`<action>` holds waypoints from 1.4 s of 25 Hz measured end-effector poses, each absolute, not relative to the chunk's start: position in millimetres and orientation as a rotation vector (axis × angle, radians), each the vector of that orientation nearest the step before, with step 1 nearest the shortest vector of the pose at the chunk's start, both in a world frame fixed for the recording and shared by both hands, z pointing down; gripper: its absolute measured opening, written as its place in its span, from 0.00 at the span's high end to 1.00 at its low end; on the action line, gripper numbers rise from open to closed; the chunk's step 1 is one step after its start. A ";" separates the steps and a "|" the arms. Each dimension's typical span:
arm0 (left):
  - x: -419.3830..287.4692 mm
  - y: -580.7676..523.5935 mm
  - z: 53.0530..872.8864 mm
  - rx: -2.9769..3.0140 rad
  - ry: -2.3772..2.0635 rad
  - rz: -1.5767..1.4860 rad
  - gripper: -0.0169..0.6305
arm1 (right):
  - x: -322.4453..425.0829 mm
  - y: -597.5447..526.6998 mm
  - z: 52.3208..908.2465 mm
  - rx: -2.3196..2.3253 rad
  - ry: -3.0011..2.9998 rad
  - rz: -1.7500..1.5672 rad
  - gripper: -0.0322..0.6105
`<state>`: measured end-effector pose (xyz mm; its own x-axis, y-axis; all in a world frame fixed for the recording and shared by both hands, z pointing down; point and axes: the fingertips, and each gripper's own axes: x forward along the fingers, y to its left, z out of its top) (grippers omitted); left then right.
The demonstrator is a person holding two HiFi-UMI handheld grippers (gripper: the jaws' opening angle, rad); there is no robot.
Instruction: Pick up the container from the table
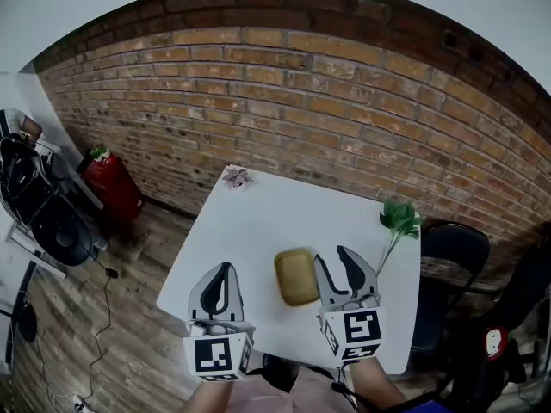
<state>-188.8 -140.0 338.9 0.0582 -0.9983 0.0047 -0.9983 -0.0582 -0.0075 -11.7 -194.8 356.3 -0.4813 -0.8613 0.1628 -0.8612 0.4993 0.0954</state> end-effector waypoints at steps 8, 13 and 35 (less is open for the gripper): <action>-195.1 -164.8 353.1 -2.347 2.140 -0.047 0.96 | -13.8 -213.7 372.1 1.501 -2.496 0.041 0.68; -186.7 -176.2 369.4 -2.392 2.144 -0.097 0.96 | -11.1 -224.4 396.0 1.470 -2.464 0.116 0.68; -177.0 -209.5 477.5 -2.485 2.321 -0.329 0.96 | 4.2 -234.6 559.4 1.238 -2.251 0.475 0.72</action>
<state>-177.0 -209.5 477.5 0.0758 -0.9437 0.3220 -0.9960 -0.0566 0.0687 4.2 -234.6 559.4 -0.4448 -0.6688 0.5957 -0.8524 0.5203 -0.0523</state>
